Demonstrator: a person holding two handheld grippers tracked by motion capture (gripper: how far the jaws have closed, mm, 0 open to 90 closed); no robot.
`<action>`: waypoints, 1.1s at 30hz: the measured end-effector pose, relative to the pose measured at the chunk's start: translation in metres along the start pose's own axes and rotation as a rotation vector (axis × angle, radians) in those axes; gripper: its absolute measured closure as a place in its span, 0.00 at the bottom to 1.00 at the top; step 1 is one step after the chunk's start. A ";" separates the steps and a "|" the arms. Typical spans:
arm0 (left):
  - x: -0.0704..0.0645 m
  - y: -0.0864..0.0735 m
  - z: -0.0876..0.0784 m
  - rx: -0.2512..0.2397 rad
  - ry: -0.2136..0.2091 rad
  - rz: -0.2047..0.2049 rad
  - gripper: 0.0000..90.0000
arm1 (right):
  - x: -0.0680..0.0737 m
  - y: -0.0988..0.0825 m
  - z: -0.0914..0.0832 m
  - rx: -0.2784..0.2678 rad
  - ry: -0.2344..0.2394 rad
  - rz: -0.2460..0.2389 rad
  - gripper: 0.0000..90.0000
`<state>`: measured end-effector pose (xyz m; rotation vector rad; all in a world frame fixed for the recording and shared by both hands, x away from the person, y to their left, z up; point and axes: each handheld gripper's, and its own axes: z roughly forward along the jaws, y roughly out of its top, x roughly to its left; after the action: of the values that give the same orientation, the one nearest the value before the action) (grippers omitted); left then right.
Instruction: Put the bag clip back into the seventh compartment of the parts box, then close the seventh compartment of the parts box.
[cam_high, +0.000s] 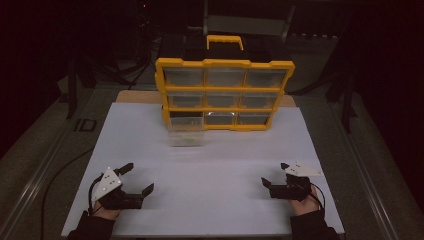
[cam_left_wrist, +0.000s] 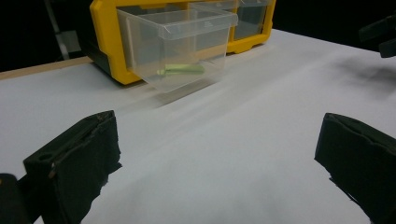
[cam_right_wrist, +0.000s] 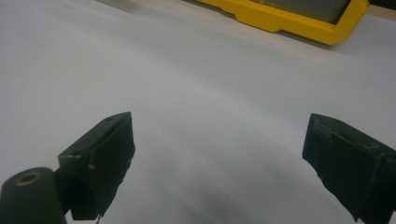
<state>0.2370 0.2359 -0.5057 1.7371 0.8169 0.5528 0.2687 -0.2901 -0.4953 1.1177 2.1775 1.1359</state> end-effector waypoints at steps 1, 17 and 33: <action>0.000 0.000 0.000 -0.001 0.003 -0.002 0.00 | 0.000 0.000 0.000 -0.001 0.000 0.001 0.10; 0.000 0.000 0.000 -0.003 -0.002 -0.004 0.00 | 0.003 0.001 -0.002 -0.019 -0.011 -0.022 0.10; -0.002 0.003 0.001 0.014 -0.011 -0.012 0.00 | 0.006 0.001 -0.002 -0.020 0.001 -0.022 0.10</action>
<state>0.2367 0.2334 -0.5033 1.7457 0.8248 0.5297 0.2640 -0.2858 -0.4936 1.0820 2.1693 1.1471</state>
